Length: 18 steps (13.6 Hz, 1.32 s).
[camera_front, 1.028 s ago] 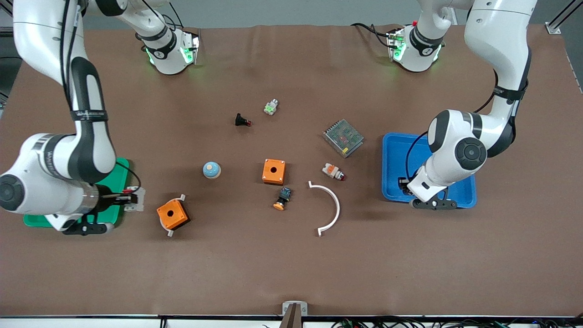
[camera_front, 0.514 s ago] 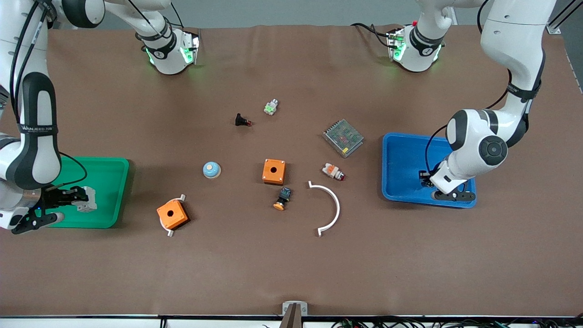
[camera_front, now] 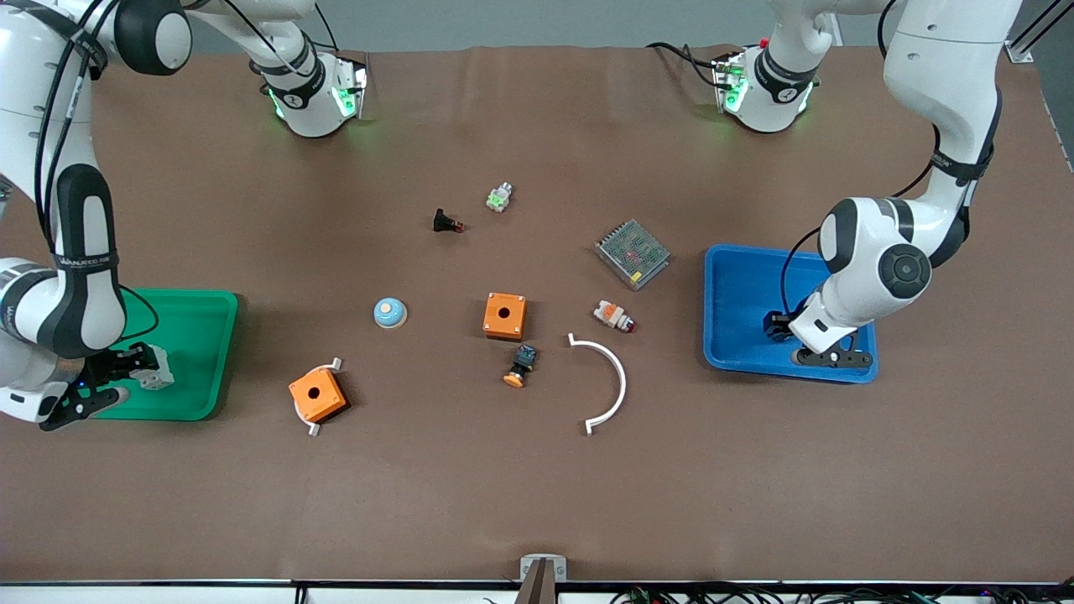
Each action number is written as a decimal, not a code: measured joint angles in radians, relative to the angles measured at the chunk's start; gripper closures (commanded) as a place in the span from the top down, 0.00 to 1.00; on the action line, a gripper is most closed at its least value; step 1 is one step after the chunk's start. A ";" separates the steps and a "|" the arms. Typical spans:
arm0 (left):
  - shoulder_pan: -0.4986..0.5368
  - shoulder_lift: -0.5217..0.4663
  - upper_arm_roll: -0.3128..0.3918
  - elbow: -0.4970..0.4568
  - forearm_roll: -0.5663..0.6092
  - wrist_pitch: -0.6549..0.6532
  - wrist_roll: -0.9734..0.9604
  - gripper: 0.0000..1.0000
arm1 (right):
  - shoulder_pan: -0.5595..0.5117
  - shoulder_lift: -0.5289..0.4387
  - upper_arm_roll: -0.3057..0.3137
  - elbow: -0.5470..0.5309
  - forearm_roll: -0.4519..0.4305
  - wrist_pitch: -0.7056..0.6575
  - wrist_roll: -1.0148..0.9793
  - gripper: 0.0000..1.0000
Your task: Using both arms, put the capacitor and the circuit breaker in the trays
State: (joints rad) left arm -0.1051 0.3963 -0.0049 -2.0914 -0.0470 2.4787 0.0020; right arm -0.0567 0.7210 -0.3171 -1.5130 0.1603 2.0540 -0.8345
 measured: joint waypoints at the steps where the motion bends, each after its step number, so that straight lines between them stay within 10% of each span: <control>1: -0.003 -0.017 -0.008 0.015 0.000 0.001 -0.001 1.00 | 0.000 0.000 0.001 -0.010 0.000 0.012 -0.001 0.16; 3: -0.010 -0.057 -0.022 0.050 0.000 0.000 -0.006 1.00 | 0.000 0.001 0.005 -0.022 0.000 0.022 -0.001 0.44; 5: -0.025 -0.090 -0.027 0.084 0.000 -0.002 -0.029 1.00 | 0.000 0.001 0.008 -0.028 0.000 0.022 -0.001 1.00; 11: -0.020 -0.179 -0.021 0.273 0.000 -0.304 -0.104 1.00 | 0.007 -0.033 0.012 -0.008 0.026 -0.083 0.000 1.00; 18: -0.028 -0.258 -0.032 0.485 0.069 -0.609 -0.214 1.00 | 0.126 -0.347 0.018 0.024 0.052 -0.325 0.363 1.00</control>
State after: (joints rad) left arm -0.1335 0.1383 -0.0366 -1.6063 0.0218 1.8696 -0.2121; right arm 0.0690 0.3744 -0.2994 -1.4887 0.2127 1.7291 -0.4717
